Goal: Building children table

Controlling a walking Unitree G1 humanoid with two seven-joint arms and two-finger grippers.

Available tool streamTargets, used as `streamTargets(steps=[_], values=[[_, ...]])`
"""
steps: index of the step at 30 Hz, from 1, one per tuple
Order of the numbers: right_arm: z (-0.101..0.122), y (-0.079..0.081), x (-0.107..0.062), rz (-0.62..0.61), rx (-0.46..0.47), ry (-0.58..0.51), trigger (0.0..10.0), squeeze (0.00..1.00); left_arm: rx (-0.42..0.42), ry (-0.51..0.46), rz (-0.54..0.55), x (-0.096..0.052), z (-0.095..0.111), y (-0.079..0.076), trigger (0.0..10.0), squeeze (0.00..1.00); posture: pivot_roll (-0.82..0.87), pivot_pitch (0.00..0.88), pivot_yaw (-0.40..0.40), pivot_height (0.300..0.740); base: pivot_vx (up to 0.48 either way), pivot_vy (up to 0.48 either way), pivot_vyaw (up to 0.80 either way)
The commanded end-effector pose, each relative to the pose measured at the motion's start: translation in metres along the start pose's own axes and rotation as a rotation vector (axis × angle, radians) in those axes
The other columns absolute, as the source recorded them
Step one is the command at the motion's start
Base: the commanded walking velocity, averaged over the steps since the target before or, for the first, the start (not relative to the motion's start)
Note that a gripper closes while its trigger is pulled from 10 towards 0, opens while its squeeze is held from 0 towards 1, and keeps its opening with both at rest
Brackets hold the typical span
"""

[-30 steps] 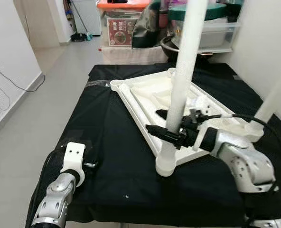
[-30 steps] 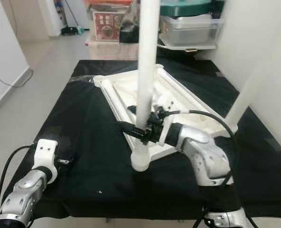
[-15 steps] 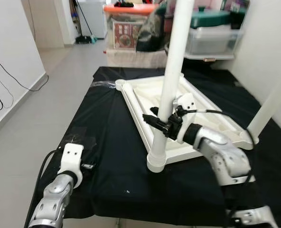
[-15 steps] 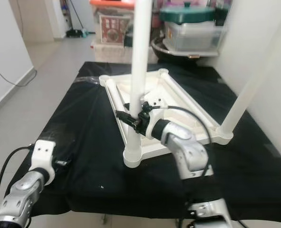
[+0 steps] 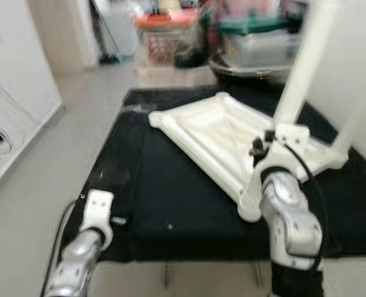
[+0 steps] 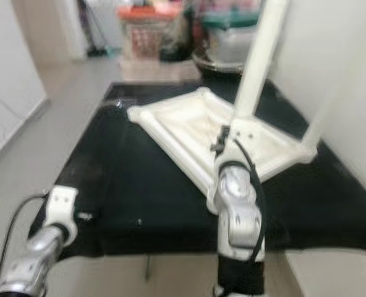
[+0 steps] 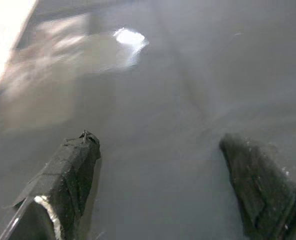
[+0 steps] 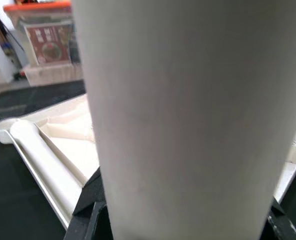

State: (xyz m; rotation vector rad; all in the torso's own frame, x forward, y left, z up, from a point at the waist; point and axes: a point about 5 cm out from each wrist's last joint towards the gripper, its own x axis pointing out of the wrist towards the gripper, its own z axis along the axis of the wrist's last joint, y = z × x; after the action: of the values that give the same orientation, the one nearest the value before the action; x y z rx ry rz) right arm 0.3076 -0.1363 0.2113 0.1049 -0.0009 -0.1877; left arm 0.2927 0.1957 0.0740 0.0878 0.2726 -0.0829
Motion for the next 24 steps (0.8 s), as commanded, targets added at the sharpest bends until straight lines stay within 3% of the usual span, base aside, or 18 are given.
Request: streamTargets(steps=[1, 2, 3, 4, 6, 7, 8, 9, 10, 12, 13, 14, 15, 17, 18, 19, 21, 24], values=[[0.004, 0.006, 0.000, 0.013, 0.081, -0.008, 10.0, 0.00, 0.004, 0.030, -0.001, -0.001, -0.007, -0.001, 10.0, 0.00, 0.04, 0.000, -0.019, 0.740, 0.000, 0.000, 0.00], [0.004, 0.006, 0.000, 0.013, 0.081, -0.008, 10.0, 0.00, 0.004, 0.030, -0.001, -0.001, -0.007, -0.001, 10.0, 0.00, 0.04, 0.000, -0.019, 0.740, 0.000, 0.000, 0.00], [0.006, 0.007, 0.000, 0.036, 0.095, -0.021, 10.0, 1.00, 0.005, 0.031, 0.000, -0.002, -0.008, -0.001, 10.0, 0.00, 0.05, 0.000, -0.023, 0.740, 0.000, 0.000, 0.00], [0.006, 0.007, 0.000, 0.036, 0.095, -0.021, 10.0, 1.00, 0.005, 0.031, 0.000, -0.002, -0.008, -0.001, 10.0, 0.00, 0.05, 0.000, -0.023, 0.740, 0.000, 0.000, 0.00], [0.015, 0.014, 0.004, 0.185, 0.109, -0.045, 10.0, 1.00, 0.004, 0.034, 0.005, -0.003, -0.009, 0.000, 10.0, 0.00, 0.05, 0.000, -0.026, 0.740, 0.000, 0.000, 0.00], [0.019, 0.018, 0.004, 0.266, 0.115, -0.054, 10.0, 0.95, 0.004, 0.034, 0.006, -0.003, -0.010, 0.000, 10.0, 0.00, 0.05, 0.000, -0.026, 0.740, 0.000, 0.000, 0.00], [0.023, 0.022, 0.004, 0.363, 0.133, -0.057, 10.0, 0.39, 0.002, 0.034, 0.007, -0.003, -0.010, 0.000, 10.0, 0.00, 0.05, 0.000, -0.026, 0.740, 0.000, 0.000, 0.00], [0.023, 0.022, 0.004, 0.363, 0.133, -0.057, 10.0, 0.39, 0.002, 0.034, 0.007, -0.003, -0.010, 0.000, 10.0, 0.00, 0.05, 0.000, -0.026, 0.740, 0.000, 0.000, 0.00], [0.026, 0.027, 0.000, 0.479, 0.158, -0.047, 10.0, 0.00, 0.002, 0.034, 0.006, -0.003, -0.010, 0.000, 10.0, 0.00, 0.05, 0.000, -0.026, 0.740, 0.000, 0.000, 0.00], [0.026, 0.027, 0.000, 0.479, 0.158, -0.047, 10.0, 0.00, 0.002, 0.034, 0.006, -0.003, -0.010, 0.000, 10.0, 0.00, 0.05, 0.000, -0.026, 0.740, 0.000, 0.000, 0.00], [0.028, 0.029, -0.006, 0.663, 0.165, -0.051, 10.0, 0.00, 0.002, 0.033, 0.005, -0.003, -0.009, -0.001, 10.0, 0.00, 0.04, 0.000, -0.026, 0.740, 0.000, 0.000, 0.00], [0.028, 0.029, -0.006, 0.663, 0.165, -0.051, 10.0, 0.00, 0.002, 0.033, 0.005, -0.003, -0.009, -0.001, 10.0, 0.00, 0.04, 0.000, -0.026, 0.740, 0.000, 0.000, 0.00], [0.027, 0.026, -0.015, 0.869, 0.102, -0.066, 10.0, 0.00, 0.002, 0.032, 0.003, -0.002, -0.009, -0.001, 10.0, 0.00, 0.05, 0.000, -0.029, 0.740, 0.000, 0.000, 0.00], [0.027, 0.026, -0.015, 0.869, 0.102, -0.066, 10.0, 0.00, 0.002, 0.032, 0.003, -0.002, -0.009, -0.001, 10.0, 0.00, 0.05, 0.000, -0.029, 0.740, 0.000, 0.000, 0.00], [0.021, 0.023, -0.023, 1.039, 0.039, -0.041, 10.0, 0.00, 0.003, 0.029, 0.002, -0.001, -0.008, -0.001, 10.0, 0.00, 0.05, 0.000, -0.031, 0.740, 0.000, 0.000, 0.00], [0.021, 0.023, -0.023, 1.039, 0.039, -0.041, 10.0, 0.00, 0.003, 0.029, 0.002, -0.001, -0.008, -0.001, 10.0, 0.00, 0.05, 0.000, -0.031, 0.740, 0.000, 0.000, 0.00], [-0.005, 0.022, -0.031, 1.262, -0.102, 0.046, 10.0, 0.00, 0.003, 0.024, 0.004, 0.000, -0.006, -0.001, 10.0, 0.00, 0.07, 0.000, -0.042, 0.740, 0.000, 0.000, 0.00], [-0.024, 0.027, -0.030, 1.336, -0.165, 0.100, 10.0, 0.00, 0.004, 0.022, 0.007, -0.001, -0.006, -0.002, 10.0, 0.00, 0.08, 0.000, -0.052, 0.740, 0.000, 0.000, 0.00]])
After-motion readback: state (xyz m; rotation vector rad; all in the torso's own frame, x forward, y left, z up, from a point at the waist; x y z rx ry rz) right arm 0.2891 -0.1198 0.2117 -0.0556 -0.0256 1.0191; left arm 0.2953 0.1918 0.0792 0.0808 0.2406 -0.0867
